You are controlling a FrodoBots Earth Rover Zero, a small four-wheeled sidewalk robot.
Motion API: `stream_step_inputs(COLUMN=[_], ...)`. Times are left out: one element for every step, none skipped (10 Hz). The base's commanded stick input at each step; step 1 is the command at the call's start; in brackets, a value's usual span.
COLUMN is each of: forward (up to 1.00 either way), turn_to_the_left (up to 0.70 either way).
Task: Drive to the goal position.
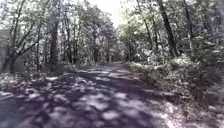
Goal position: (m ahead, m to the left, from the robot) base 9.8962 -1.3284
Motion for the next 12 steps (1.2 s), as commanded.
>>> stream_step_inputs(forward=[0.45, 0.45, 0.45, 0.45, 0.45, 0.45, 0.45, 0.45, 0.45, 0.45, 0.45, 0.45], turn_to_the_left=[-0.27, -0.27, -0.27, -0.27, -0.27, -0.07, 0.0, 0.0, 0.0, 0.0, 0.0, 0.0])
